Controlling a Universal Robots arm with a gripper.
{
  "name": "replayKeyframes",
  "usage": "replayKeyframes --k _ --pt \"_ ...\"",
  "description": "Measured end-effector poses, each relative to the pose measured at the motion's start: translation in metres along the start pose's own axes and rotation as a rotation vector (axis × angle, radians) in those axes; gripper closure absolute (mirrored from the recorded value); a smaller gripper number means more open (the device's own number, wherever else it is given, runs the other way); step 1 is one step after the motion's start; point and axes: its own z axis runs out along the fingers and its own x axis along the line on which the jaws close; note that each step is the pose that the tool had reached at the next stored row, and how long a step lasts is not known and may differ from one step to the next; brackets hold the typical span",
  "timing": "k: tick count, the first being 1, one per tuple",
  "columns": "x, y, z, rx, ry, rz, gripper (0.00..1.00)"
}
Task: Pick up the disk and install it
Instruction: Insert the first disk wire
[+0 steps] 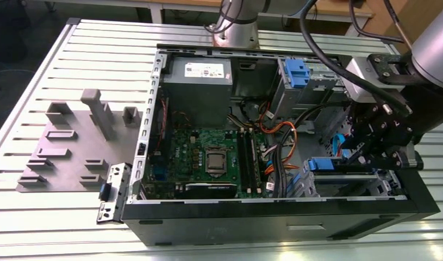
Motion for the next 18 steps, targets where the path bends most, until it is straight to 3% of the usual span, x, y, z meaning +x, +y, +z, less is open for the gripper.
replayKeyframes --k 11,18 --pt "-0.0001 -0.0144 0.0002 0.0 -0.0001 0.0 0.65" --pt "-0.0002 -0.0145 -0.0015 0.0 0.0002 0.0 0.65"
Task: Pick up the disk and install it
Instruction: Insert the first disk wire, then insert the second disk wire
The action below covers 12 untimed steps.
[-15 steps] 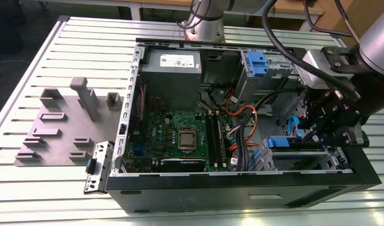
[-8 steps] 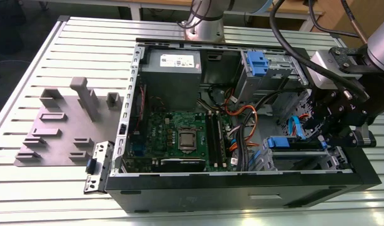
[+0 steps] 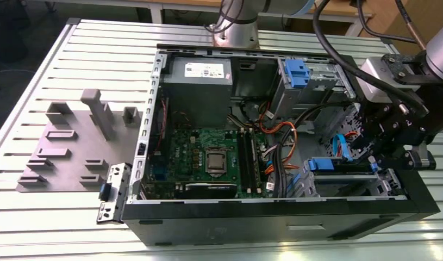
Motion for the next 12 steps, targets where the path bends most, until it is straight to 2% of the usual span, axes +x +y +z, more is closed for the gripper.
replayKeyframes --k 12 --pt "-0.0002 0.0 -0.0055 0.0 -0.0003 0.0 0.65"
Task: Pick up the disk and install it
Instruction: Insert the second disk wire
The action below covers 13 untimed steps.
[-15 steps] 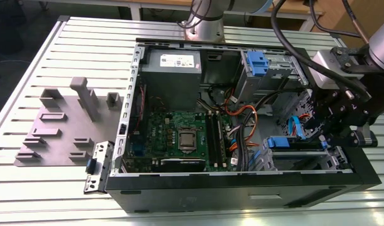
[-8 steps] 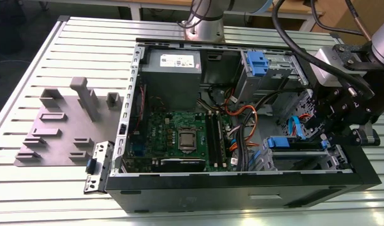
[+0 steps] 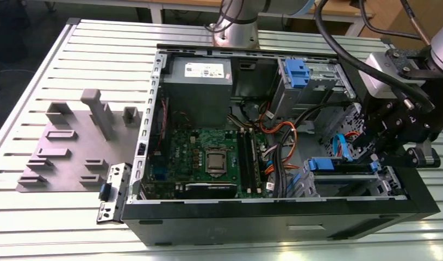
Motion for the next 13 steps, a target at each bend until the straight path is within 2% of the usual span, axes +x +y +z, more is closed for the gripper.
replayKeyframes --k 9,11,13 --pt "-0.0009 0.0 -0.0024 0.0 0.0002 0.0 0.65" --pt "-0.0023 0.0 -0.0021 0.0 -0.0001 0.0 0.65" --pt "-0.0079 0.0 -0.0016 0.0 -0.0001 0.0 0.65"
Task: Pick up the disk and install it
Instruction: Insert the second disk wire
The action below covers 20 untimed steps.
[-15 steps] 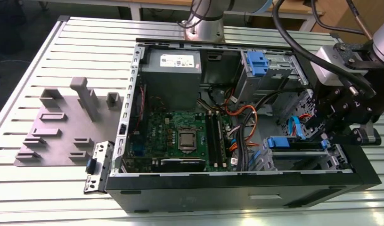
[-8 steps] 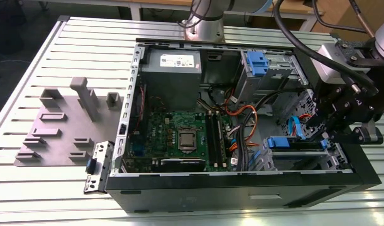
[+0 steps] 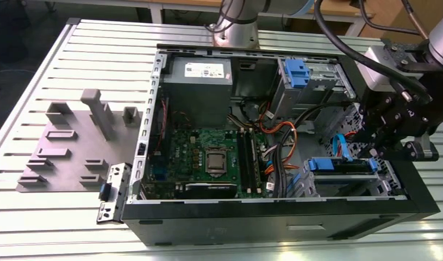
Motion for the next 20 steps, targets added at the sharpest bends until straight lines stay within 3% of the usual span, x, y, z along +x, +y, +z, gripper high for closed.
replayKeyframes --k 6,15,20 --pt "-0.0143 0.0002 0.0015 0.0 0.0 0.0 0.65" --pt "-0.0227 -0.0055 0.0044 -0.0001 -0.0001 0.0 0.65" --pt "-0.0246 -0.0138 0.006 -0.0001 0.0 0.0 0.65"
